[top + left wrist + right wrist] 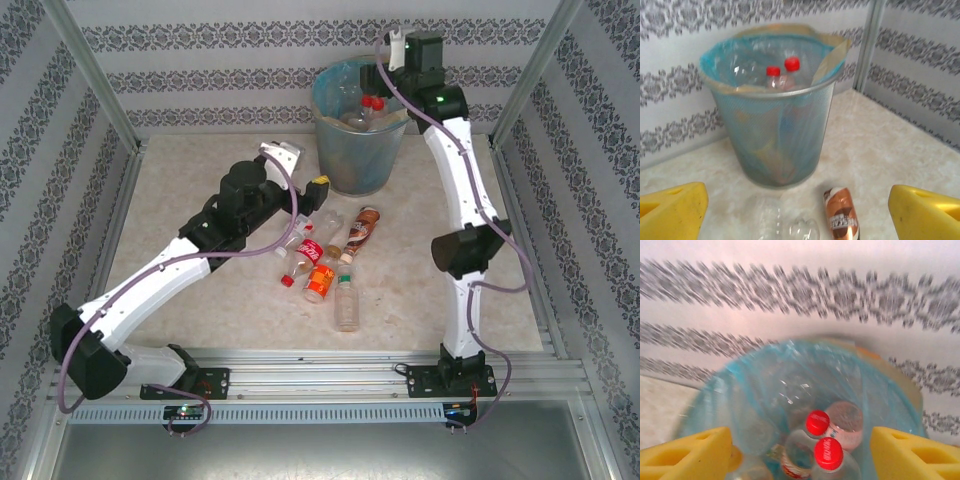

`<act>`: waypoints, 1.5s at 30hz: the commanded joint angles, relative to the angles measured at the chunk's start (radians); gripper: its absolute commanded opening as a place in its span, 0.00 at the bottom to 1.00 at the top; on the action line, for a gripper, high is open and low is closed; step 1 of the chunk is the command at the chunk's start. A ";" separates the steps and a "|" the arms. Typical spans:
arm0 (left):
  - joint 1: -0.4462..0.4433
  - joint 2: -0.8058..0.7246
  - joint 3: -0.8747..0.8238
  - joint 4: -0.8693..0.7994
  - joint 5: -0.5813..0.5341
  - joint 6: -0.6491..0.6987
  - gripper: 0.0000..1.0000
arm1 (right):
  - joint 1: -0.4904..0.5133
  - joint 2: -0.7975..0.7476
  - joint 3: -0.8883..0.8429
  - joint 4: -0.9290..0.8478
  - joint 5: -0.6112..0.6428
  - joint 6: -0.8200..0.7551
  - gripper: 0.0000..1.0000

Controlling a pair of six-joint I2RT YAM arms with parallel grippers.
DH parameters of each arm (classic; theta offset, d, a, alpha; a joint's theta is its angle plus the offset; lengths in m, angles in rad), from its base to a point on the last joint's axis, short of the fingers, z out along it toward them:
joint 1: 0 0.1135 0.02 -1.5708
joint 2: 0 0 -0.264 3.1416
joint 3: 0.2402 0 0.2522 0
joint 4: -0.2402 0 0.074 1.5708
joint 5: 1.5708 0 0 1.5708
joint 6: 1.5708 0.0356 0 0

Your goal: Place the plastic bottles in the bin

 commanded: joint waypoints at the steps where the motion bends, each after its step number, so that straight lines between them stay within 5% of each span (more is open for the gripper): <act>1: 0.043 0.066 0.057 -0.207 -0.002 -0.082 0.92 | 0.046 -0.163 -0.108 0.036 -0.030 0.001 0.74; 9: 0.182 0.245 0.157 -0.449 0.167 -0.186 0.84 | 0.141 -0.522 -0.661 0.230 -0.065 0.007 0.74; 14: 0.174 0.278 0.172 -0.535 0.301 -0.122 0.73 | 0.164 -0.717 -0.934 0.290 -0.033 0.009 0.73; 24: -0.123 0.298 0.218 -0.926 0.247 -0.257 0.78 | 0.130 -1.038 -1.248 0.316 0.188 0.007 0.73; 37: -0.382 0.419 0.224 -0.883 0.252 -0.427 0.82 | 0.101 -1.204 -1.428 0.316 0.194 0.038 0.75; 45: -0.428 0.598 0.342 -0.938 0.248 -0.454 0.84 | 0.099 -1.297 -1.498 0.284 0.191 0.073 0.76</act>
